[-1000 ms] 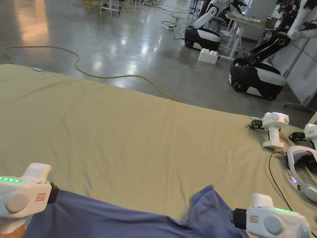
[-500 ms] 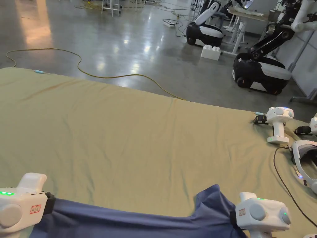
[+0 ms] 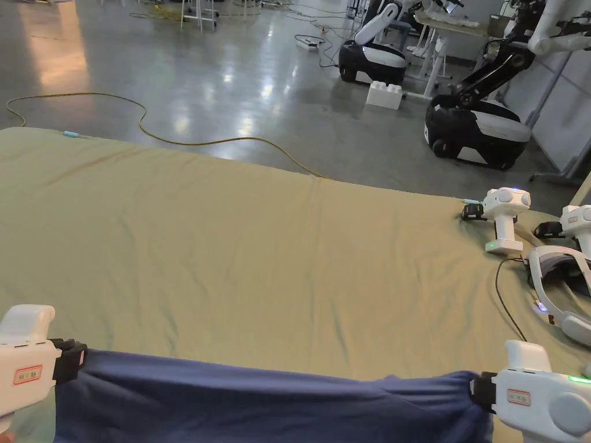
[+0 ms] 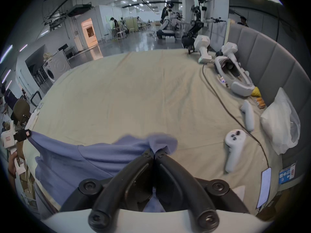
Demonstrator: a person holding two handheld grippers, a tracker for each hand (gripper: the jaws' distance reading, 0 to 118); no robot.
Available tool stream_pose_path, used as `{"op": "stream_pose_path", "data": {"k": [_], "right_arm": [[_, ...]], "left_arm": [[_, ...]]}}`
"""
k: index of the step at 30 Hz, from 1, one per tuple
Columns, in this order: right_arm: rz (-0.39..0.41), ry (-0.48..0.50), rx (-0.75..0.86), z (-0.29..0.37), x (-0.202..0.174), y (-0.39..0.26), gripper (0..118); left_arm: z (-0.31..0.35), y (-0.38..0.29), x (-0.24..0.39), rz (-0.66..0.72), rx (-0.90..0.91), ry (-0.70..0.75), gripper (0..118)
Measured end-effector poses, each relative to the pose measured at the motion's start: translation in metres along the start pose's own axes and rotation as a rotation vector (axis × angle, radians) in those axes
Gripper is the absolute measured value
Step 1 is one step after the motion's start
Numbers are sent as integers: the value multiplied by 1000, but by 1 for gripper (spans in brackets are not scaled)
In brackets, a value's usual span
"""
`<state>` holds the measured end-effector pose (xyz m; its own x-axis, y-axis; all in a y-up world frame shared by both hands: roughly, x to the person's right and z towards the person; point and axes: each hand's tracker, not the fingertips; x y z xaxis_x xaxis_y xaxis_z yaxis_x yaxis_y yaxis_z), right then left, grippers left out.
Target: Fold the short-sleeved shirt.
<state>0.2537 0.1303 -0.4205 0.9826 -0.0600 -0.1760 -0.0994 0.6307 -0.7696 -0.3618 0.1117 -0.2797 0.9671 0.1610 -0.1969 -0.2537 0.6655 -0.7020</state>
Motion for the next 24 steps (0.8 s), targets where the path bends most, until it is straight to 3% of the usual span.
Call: {"op": "stream_pose_path", "data": {"k": [10, 21, 24], "right_arm": [[119, -38, 11, 100, -12, -84, 0], [175, -124, -201, 67, -7, -198, 1], [155, -125, -205, 54, -6, -209, 1]], "left_arm": [[70, -57, -25, 8, 16, -62, 7], [58, -160, -19, -54, -239, -7, 7], [48, -171, -13, -72, -261, 18, 8]]}}
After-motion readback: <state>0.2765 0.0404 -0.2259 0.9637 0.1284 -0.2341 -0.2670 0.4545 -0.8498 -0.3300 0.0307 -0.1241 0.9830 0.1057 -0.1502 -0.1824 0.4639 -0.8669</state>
